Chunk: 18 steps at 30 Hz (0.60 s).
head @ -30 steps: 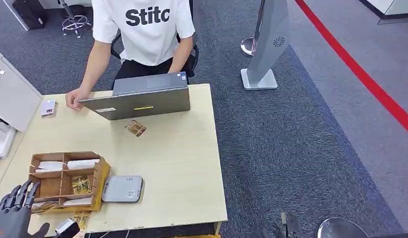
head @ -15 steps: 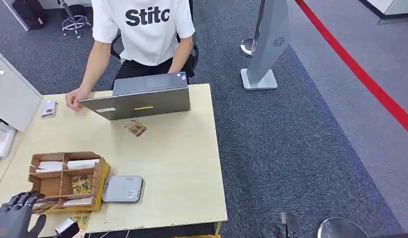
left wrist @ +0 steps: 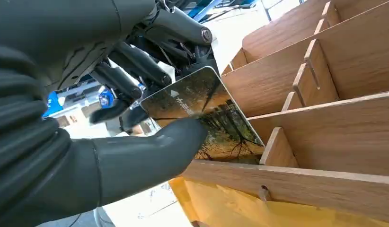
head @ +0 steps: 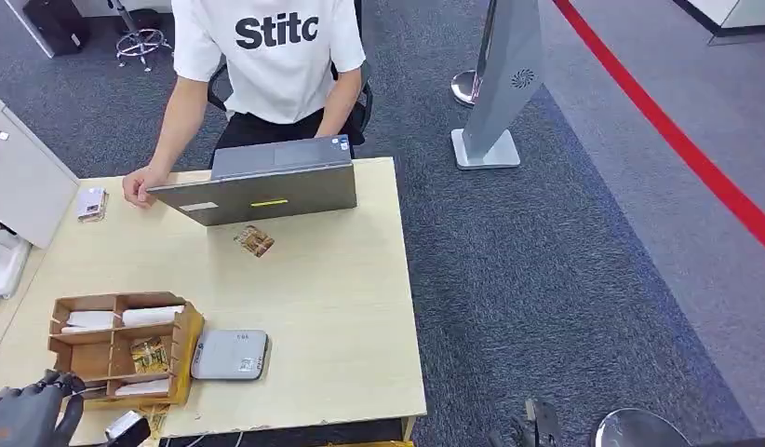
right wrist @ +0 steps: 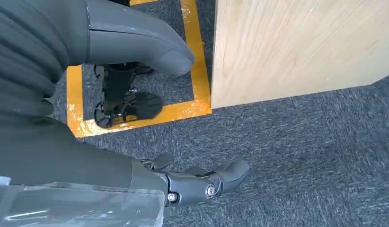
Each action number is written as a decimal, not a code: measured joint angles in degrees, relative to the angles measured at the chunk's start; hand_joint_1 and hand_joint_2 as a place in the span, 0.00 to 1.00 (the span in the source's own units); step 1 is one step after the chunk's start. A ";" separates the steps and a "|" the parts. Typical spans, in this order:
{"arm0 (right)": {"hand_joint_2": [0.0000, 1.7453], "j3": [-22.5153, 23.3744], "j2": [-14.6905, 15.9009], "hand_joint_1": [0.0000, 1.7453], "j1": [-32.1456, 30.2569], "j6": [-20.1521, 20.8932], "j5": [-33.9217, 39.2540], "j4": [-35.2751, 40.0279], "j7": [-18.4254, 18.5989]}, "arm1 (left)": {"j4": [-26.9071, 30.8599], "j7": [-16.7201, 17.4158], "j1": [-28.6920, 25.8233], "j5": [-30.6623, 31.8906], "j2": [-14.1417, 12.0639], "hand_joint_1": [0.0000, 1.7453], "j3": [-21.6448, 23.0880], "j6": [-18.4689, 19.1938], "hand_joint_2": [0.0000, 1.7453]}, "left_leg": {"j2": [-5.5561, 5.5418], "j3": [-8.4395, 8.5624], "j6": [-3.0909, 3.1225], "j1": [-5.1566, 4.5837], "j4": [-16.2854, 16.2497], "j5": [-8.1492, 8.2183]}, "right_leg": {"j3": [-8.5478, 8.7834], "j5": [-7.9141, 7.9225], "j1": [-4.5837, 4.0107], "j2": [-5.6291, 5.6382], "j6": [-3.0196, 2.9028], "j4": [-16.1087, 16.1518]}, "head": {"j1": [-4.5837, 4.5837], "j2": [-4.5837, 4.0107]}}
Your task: Pass the card to the sensor for recognition and then transmit it.
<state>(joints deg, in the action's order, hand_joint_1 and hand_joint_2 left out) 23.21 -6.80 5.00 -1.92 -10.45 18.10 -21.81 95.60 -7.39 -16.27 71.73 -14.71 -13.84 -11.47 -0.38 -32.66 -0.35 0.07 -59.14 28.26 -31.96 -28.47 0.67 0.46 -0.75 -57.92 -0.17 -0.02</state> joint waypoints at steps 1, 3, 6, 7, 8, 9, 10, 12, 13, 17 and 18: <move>1.00 0.00 0.00 0.00 0.00 0.00 0.00 0.00 0.00 | 0.00 0.00 0.00 0.00 0.00 1.00 0.00 0.00 1.00 | 0.00 0.00 0.00 0.00 0.00 0.00 | 0.00 0.00 0.00 0.00 0.00 0.00 | 0.00 0.00; 1.00 0.00 0.00 0.00 0.00 0.00 0.02 0.00 0.00 | 0.02 0.00 0.00 -0.02 -0.04 1.00 0.00 -0.18 1.00 | 0.00 0.00 0.00 0.00 0.00 0.00 | 0.00 0.00 0.00 0.00 0.00 0.00 | 0.00 0.00; 1.00 0.00 0.00 0.00 -0.01 -0.02 0.15 0.00 -0.04 | 0.61 0.00 0.09 -0.20 -0.79 1.00 -0.04 -1.29 1.00 | 0.00 0.00 0.00 0.01 0.00 0.00 | -0.01 0.00 -0.01 0.00 0.00 0.00 | -0.02 0.00; 1.00 0.00 0.00 0.00 -0.01 -0.02 0.15 0.00 -0.09 | 1.18 0.00 0.25 -0.28 -1.34 1.00 -0.13 -1.57 1.00 | -0.01 0.00 -0.01 0.01 0.00 -0.01 | -0.01 0.00 -0.01 -0.01 0.00 0.00 | 0.00 0.00; 1.00 0.00 0.00 0.00 0.00 -0.02 0.15 0.00 -0.13 | 1.81 0.00 0.49 -0.61 -1.93 1.00 -0.26 -1.58 1.00 | -0.02 0.00 -0.01 0.01 0.00 -0.01 | -0.01 0.00 -0.01 -0.01 0.00 0.00 | -0.02 0.00; 1.00 0.00 0.00 0.00 0.00 -0.02 0.15 0.00 -0.15 | 2.23 0.00 0.77 -0.81 -2.38 1.00 -0.44 -1.49 1.00 | -0.02 0.00 -0.01 0.01 0.00 -0.01 | 0.00 0.00 -0.01 -0.02 0.00 0.00 | 0.00 0.00; 1.00 0.00 0.00 0.00 0.00 -0.02 0.15 0.00 -0.15 | 2.56 0.00 1.00 -1.01 -2.71 1.00 -0.59 -1.44 1.00 | -0.02 0.00 -0.01 0.01 0.00 -0.01 | 0.00 0.00 -0.01 -0.03 0.00 0.00 | 0.00 0.00; 1.00 0.00 0.00 0.00 -0.02 -0.02 0.15 0.00 -0.15 | 3.15 0.00 1.30 -1.07 -3.23 1.00 -0.70 -1.42 1.00 | 0.00 0.01 -0.02 0.01 0.00 -0.02 | 0.00 0.00 -0.01 -0.01 0.00 -0.01 | 0.00 0.00; 1.00 0.00 0.00 0.00 -0.02 -0.02 0.15 0.00 -0.15 | 3.32 0.00 1.35 -1.09 -3.37 1.00 -0.70 -1.44 1.00 | 0.00 0.01 -0.02 0.01 0.00 -0.02 | 0.00 0.00 -0.01 -0.01 0.00 -0.01 | 0.00 0.02; 1.00 0.00 0.00 0.00 -0.03 -0.02 0.15 0.00 -0.22 | 3.91 0.00 1.47 -1.25 -3.63 1.00 -0.72 -2.21 1.00 | 0.00 0.01 -0.02 0.01 0.00 -0.02 | -0.01 0.00 -0.01 0.00 0.00 -0.01 | 0.00 0.02; 1.00 0.00 0.00 0.00 -0.05 0.00 0.15 0.00 -0.35 | 4.26 0.00 1.60 -1.46 -4.00 1.00 -0.72 -2.86 1.00 | 0.00 0.00 -0.02 0.02 -0.01 -0.02 | -0.01 0.00 -0.01 -0.01 0.00 -0.01 | 0.00 0.00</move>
<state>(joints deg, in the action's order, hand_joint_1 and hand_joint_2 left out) 23.21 -6.80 4.95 -1.92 -10.29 18.10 -22.16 99.86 -7.39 -14.67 70.27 -18.71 -14.56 -14.33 -0.38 -32.65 -0.37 0.09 -59.15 28.24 -31.97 -28.46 0.65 0.46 -0.75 -57.92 -0.17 -0.02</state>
